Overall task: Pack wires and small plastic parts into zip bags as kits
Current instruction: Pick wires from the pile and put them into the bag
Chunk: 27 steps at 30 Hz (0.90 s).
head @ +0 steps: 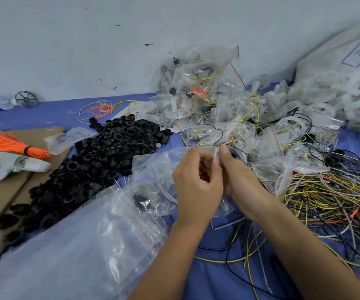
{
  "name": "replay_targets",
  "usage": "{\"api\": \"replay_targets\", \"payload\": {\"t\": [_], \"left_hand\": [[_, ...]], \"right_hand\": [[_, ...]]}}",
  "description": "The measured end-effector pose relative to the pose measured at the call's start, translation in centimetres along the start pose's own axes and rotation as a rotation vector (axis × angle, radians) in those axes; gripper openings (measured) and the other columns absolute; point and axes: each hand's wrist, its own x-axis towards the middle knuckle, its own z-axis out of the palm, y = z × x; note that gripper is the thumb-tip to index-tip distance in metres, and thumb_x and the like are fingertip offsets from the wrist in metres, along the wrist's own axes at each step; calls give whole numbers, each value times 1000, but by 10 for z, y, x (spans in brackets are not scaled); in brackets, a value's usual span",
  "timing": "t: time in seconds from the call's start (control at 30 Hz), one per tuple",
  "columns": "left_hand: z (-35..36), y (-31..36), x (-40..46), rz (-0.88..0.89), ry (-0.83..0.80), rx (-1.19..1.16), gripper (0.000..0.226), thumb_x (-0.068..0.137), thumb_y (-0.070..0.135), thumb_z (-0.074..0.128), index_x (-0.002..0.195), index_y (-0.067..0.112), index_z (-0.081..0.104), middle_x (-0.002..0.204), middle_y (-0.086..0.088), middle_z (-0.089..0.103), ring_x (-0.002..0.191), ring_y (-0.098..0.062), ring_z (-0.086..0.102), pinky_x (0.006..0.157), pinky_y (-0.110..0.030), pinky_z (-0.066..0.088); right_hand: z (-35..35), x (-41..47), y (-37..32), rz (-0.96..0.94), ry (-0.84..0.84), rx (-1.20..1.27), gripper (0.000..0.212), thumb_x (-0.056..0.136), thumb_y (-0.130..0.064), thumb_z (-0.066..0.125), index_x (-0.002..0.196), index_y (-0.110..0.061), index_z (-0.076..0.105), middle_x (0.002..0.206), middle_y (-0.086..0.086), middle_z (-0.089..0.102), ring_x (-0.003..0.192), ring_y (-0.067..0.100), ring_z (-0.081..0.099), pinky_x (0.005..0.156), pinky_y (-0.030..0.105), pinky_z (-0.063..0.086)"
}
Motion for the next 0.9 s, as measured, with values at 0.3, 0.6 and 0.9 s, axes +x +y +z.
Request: {"api": "replay_targets", "payload": {"t": [0.3,0.6,0.9], "left_hand": [[5,-4,-2,-130,8,8,16,89,16,67,79,24,58,70,12,63,61,-10,63,59,-19,48],[25,14,7,-93,-147,157,15,90,26,69,84,27,56,73,11,61,63,-7,58,58,-32,48],[99,49,23,46,-330,419,13,84,18,68,95,14,62,101,-6,61,103,-30,50,88,-41,40]], "right_hand": [[5,3,2,111,13,54,58,104,-56,35,101,-21,81,104,5,77,102,21,72,95,36,51],[-25,1,-35,-299,413,-576,29,95,-23,62,73,-7,71,66,9,68,67,25,66,65,45,54],[-91,4,-76,-371,802,-913,21,92,-25,62,83,-14,78,76,2,74,75,20,68,72,33,53]]}}
